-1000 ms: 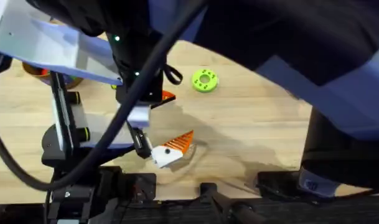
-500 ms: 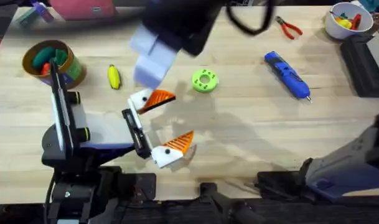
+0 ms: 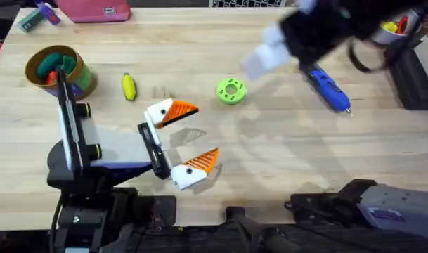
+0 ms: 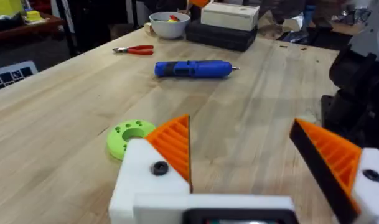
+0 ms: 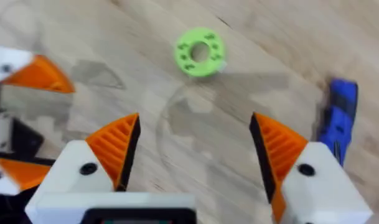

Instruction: Pick up the gripper from the table and insert it into the empty holder that is missing its gripper. Then pick up a screw, insert it into the mounting hole, and use the screwdriver to tighten it. Finally, clean up the table by picking up the vegetable and placing it into the bucket.

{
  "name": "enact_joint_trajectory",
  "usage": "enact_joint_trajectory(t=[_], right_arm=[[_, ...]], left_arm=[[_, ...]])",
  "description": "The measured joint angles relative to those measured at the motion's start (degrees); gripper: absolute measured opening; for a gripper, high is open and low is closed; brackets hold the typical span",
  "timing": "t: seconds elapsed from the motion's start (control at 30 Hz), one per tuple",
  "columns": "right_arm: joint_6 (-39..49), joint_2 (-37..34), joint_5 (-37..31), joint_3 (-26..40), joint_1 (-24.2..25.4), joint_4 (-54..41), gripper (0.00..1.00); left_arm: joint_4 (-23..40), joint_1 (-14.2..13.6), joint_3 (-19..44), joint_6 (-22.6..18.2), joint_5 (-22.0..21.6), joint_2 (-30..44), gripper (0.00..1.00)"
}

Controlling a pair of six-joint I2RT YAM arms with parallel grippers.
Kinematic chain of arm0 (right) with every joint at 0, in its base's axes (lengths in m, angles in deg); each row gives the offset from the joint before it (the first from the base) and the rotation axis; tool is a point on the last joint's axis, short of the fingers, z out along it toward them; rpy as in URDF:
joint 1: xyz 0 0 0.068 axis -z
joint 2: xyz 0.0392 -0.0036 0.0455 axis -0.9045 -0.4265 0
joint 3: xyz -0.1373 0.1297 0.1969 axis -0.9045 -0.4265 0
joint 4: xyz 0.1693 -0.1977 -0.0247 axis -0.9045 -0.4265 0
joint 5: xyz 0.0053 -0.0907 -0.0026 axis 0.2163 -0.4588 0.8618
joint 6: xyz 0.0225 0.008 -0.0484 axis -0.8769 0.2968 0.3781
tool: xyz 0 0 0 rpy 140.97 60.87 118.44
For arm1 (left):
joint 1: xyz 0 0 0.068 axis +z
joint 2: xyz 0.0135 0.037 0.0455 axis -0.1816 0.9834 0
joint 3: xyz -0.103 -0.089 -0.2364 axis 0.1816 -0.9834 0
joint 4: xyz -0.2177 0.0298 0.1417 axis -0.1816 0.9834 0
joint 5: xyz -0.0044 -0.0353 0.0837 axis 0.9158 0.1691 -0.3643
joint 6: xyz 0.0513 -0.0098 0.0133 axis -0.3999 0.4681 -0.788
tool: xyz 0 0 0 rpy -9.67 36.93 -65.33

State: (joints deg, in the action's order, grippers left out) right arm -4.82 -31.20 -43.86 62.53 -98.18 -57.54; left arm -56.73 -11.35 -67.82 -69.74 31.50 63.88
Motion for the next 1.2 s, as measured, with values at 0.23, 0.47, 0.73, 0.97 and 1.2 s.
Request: enact_joint_trajectory(t=[0.23,0.47,0.73,0.97,1.2], right_arm=[[-1.57,8.85,0.0,-16.55,11.64,5.33,0.994],[-1.82,9.93,0.0,-23.73,19.5,9.67,0.994],[-1.99,8.5,0.0,-24.05,21.51,9.91,0.994],[-1.97,8.38,0.0,-24.07,21.51,9.92,0.994],[-1.98,8.38,0.0,-24.07,21.51,9.92,0.994]], left_arm=[[-0.01,0.0,0.0,0.0,0.0,0.0,0.987],[-0.01,0.0,0.0,0.0,0.0,0.0,0.986],[-0.01,0.0,0.0,0.0,0.0,0.0,0.985],[-0.01,0.0,0.0,0.0,0.0,0.0,0.985],[-0.01,0.0,0.0,0.0,0.0,0.0,0.985]])
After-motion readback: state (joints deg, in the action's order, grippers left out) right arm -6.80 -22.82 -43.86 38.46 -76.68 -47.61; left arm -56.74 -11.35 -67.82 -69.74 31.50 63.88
